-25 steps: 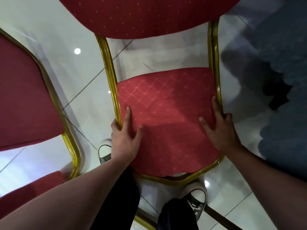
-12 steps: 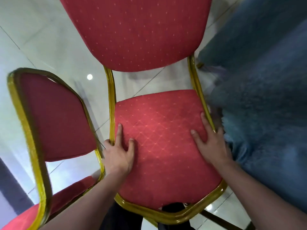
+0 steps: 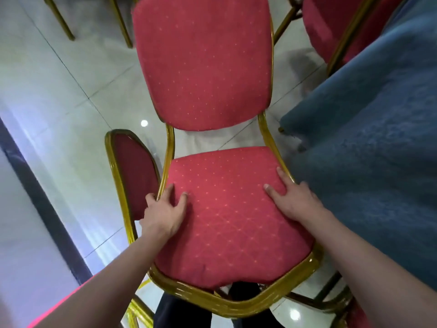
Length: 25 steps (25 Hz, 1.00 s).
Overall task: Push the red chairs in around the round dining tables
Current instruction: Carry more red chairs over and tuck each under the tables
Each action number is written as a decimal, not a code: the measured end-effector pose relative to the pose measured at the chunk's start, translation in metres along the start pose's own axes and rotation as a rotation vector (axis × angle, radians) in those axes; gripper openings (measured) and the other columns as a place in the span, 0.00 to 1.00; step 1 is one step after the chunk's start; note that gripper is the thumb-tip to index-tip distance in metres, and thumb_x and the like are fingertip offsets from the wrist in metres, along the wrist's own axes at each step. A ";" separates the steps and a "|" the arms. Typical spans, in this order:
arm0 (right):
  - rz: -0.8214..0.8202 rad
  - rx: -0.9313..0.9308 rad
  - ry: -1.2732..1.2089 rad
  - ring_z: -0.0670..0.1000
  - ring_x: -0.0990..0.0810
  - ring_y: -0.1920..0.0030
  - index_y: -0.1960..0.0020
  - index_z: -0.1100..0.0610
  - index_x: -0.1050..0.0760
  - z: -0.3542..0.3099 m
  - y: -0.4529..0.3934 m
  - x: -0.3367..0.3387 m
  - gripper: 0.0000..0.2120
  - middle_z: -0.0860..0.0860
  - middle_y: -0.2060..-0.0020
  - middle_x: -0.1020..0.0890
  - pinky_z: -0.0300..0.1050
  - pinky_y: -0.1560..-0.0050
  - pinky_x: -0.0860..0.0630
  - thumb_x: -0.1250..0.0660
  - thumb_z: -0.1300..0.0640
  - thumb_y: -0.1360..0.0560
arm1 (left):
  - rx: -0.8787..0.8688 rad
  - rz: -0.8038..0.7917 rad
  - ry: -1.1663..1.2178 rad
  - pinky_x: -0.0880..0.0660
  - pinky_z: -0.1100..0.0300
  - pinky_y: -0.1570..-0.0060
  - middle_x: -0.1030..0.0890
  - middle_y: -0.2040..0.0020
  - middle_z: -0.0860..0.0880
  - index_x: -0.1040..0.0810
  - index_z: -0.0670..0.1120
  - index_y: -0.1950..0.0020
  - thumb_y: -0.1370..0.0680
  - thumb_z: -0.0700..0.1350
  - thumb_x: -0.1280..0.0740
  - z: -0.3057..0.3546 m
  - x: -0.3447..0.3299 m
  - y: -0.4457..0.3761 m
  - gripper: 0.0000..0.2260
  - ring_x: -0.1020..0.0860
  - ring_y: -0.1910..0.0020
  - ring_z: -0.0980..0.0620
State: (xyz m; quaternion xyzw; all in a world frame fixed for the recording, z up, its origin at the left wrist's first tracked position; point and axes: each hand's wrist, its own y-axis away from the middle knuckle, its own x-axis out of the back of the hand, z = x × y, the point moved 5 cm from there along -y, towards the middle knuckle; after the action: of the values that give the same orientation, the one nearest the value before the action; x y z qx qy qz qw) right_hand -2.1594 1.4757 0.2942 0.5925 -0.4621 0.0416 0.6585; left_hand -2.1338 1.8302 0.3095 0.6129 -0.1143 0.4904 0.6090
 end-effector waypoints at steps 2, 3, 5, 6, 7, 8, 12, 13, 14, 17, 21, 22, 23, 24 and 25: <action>-0.044 -0.016 0.024 0.67 0.34 0.26 0.20 0.31 0.56 -0.007 0.023 0.023 0.39 0.63 0.23 0.38 0.60 0.27 0.35 0.51 0.21 0.26 | -0.031 -0.055 0.058 0.36 0.41 0.26 0.43 0.20 0.46 0.34 0.61 0.23 0.34 0.78 0.51 0.002 0.028 0.020 0.42 0.32 0.26 0.37; -0.068 -0.024 0.026 0.67 0.34 0.25 0.20 0.32 0.56 -0.009 0.034 0.033 0.39 0.63 0.23 0.38 0.60 0.27 0.35 0.52 0.21 0.27 | -0.058 -0.082 0.073 0.39 0.43 0.24 0.46 0.18 0.47 0.32 0.59 0.23 0.33 0.77 0.50 0.003 0.041 0.028 0.42 0.36 0.23 0.40; -0.128 -0.033 0.028 0.66 0.34 0.25 0.19 0.33 0.54 -0.015 0.055 0.050 0.40 0.61 0.21 0.38 0.60 0.26 0.35 0.51 0.21 0.26 | -0.133 -0.146 0.072 0.43 0.47 0.23 0.49 0.17 0.48 0.30 0.58 0.25 0.29 0.75 0.45 0.002 0.068 0.047 0.37 0.44 0.19 0.46; -0.157 -0.038 0.028 0.65 0.35 0.24 0.19 0.34 0.53 -0.018 0.067 0.057 0.40 0.60 0.21 0.38 0.59 0.25 0.35 0.50 0.21 0.26 | -0.173 -0.172 0.074 0.44 0.48 0.23 0.48 0.17 0.48 0.28 0.58 0.26 0.26 0.73 0.43 0.002 0.084 0.059 0.33 0.46 0.19 0.49; -0.180 -0.046 0.028 0.64 0.35 0.24 0.19 0.34 0.52 -0.022 0.077 0.064 0.40 0.58 0.21 0.37 0.59 0.24 0.36 0.50 0.21 0.26 | -0.211 -0.187 0.089 0.45 0.49 0.22 0.45 0.18 0.48 0.27 0.59 0.28 0.23 0.71 0.41 0.004 0.100 0.069 0.28 0.48 0.19 0.51; -0.203 -0.061 0.028 0.64 0.35 0.23 0.19 0.35 0.51 -0.026 0.087 0.070 0.40 0.57 0.20 0.38 0.59 0.24 0.37 0.49 0.22 0.26 | -0.242 -0.200 0.110 0.46 0.50 0.22 0.42 0.18 0.48 0.25 0.59 0.30 0.21 0.69 0.40 0.007 0.119 0.079 0.24 0.47 0.19 0.53; -0.275 -0.095 0.010 0.62 0.38 0.22 0.17 0.42 0.47 -0.036 0.124 0.089 0.41 0.55 0.19 0.40 0.57 0.23 0.40 0.49 0.24 0.24 | -0.296 -0.234 0.237 0.45 0.53 0.24 0.33 0.23 0.55 0.22 0.59 0.33 0.27 0.77 0.44 0.023 0.188 0.137 0.32 0.39 0.23 0.55; -0.296 -0.083 -0.016 0.61 0.37 0.22 0.17 0.44 0.47 -0.038 0.132 0.093 0.41 0.55 0.19 0.40 0.57 0.23 0.40 0.48 0.25 0.24 | -0.316 -0.216 0.279 0.44 0.53 0.23 0.32 0.25 0.59 0.22 0.61 0.32 0.30 0.80 0.46 0.025 0.202 0.153 0.35 0.36 0.24 0.57; -0.313 -0.065 -0.046 0.61 0.36 0.22 0.17 0.45 0.46 -0.041 0.138 0.097 0.41 0.55 0.19 0.40 0.57 0.23 0.39 0.48 0.26 0.23 | -0.362 -0.181 0.314 0.43 0.51 0.23 0.32 0.26 0.63 0.23 0.65 0.32 0.30 0.80 0.47 0.028 0.210 0.169 0.34 0.35 0.26 0.59; -0.291 -0.008 -0.145 0.59 0.30 0.26 0.19 0.46 0.38 -0.048 0.158 0.121 0.37 0.53 0.22 0.32 0.56 0.25 0.35 0.45 0.27 0.22 | -0.554 0.013 0.346 0.45 0.45 0.23 0.29 0.28 0.65 0.25 0.67 0.31 0.23 0.71 0.49 0.037 0.223 0.207 0.26 0.36 0.25 0.61; -0.134 0.144 -0.314 0.54 0.23 0.34 0.35 0.42 0.20 -0.059 0.187 0.165 0.28 0.50 0.32 0.21 0.55 0.28 0.32 0.43 0.27 0.23 | -0.599 0.202 0.265 0.47 0.42 0.23 0.32 0.24 0.58 0.28 0.62 0.27 0.23 0.70 0.52 0.061 0.238 0.195 0.29 0.40 0.21 0.53; -0.109 0.190 -0.403 0.51 0.21 0.36 0.40 0.42 0.18 -0.062 0.195 0.175 0.28 0.46 0.36 0.19 0.55 0.28 0.31 0.44 0.25 0.24 | -0.591 0.211 0.261 0.48 0.42 0.23 0.33 0.23 0.58 0.29 0.63 0.26 0.23 0.72 0.53 0.068 0.242 0.187 0.31 0.41 0.21 0.52; -0.097 0.229 -0.481 0.46 0.20 0.39 0.42 0.41 0.17 -0.066 0.202 0.184 0.31 0.42 0.39 0.18 0.53 0.29 0.31 0.46 0.22 0.26 | -0.592 0.223 0.260 0.48 0.41 0.23 0.34 0.22 0.58 0.30 0.65 0.26 0.24 0.74 0.54 0.076 0.246 0.177 0.31 0.42 0.21 0.52; -0.073 0.257 -0.519 0.43 0.21 0.40 0.41 0.40 0.18 -0.071 0.208 0.192 0.33 0.38 0.41 0.18 0.51 0.30 0.32 0.48 0.20 0.28 | -0.598 0.232 0.264 0.48 0.41 0.23 0.34 0.22 0.58 0.30 0.66 0.26 0.24 0.74 0.54 0.084 0.250 0.168 0.31 0.43 0.20 0.52; -0.026 0.275 -0.529 0.42 0.22 0.40 0.39 0.38 0.18 -0.076 0.211 0.201 0.34 0.38 0.41 0.19 0.49 0.33 0.32 0.50 0.19 0.29 | -0.603 0.235 0.272 0.49 0.40 0.23 0.35 0.22 0.58 0.31 0.67 0.26 0.24 0.75 0.54 0.092 0.255 0.159 0.31 0.43 0.20 0.52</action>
State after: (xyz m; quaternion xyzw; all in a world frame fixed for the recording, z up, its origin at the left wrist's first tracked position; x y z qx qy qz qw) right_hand -2.1297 1.5006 0.5934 0.6721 -0.6002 -0.0604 0.4294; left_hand -2.0823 1.8309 0.6195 0.3172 -0.2416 0.5784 0.7116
